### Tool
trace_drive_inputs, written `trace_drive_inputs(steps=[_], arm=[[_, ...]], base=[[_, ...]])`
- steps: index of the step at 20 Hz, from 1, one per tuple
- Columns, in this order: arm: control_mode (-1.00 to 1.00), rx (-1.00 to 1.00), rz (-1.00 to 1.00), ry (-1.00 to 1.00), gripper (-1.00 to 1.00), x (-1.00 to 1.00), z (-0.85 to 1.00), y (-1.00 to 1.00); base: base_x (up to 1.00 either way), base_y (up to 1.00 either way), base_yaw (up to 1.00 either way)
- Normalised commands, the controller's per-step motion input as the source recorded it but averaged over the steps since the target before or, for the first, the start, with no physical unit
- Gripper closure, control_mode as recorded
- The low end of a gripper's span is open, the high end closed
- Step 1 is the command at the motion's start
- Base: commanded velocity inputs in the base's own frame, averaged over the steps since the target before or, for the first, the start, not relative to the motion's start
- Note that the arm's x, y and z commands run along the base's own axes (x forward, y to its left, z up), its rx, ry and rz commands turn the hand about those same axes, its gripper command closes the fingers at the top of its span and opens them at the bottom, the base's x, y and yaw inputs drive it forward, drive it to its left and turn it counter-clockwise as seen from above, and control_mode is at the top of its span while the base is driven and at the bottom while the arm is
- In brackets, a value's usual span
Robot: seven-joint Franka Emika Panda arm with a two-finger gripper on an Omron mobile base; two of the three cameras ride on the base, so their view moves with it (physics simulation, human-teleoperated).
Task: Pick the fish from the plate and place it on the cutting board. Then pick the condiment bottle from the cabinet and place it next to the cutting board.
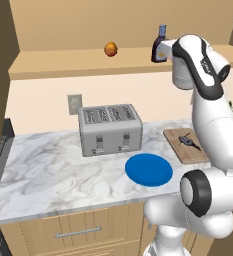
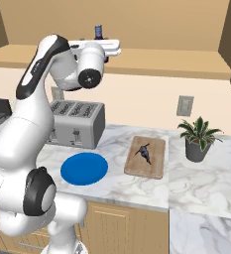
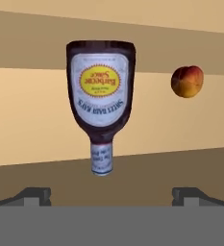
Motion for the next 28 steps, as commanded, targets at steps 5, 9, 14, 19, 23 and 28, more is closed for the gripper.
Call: trace_drive_inputs(steps=[5, 9, 14, 19, 23, 28], arm=[[-1.00, 0.00, -0.01, 0.06, -1.00, 0.23, 0.00, 0.00], [-1.00, 0.00, -0.02, 0.06, -1.00, 0.29, 0.00, 0.00], [-1.00, 0.00, -0.02, 0.02, -1.00, 0.22, 0.00, 0.00], [-1.00, 0.00, -0.01, 0.00, -1.00, 0.19, 0.00, 0.01], [-1.00, 0.00, 0.00, 0.00, -1.00, 0.12, 0.00, 0.05], [-1.00, 0.00, 0.00, 0.00, -1.00, 0.06, 0.00, 0.10]], base=[[0.00, 0.00, 0.00], [0.00, 0.00, 0.00], [0.00, 0.00, 0.00], [0.00, 0.00, 0.00], [0.00, 0.00, 0.00], [0.00, 0.00, 0.00]])
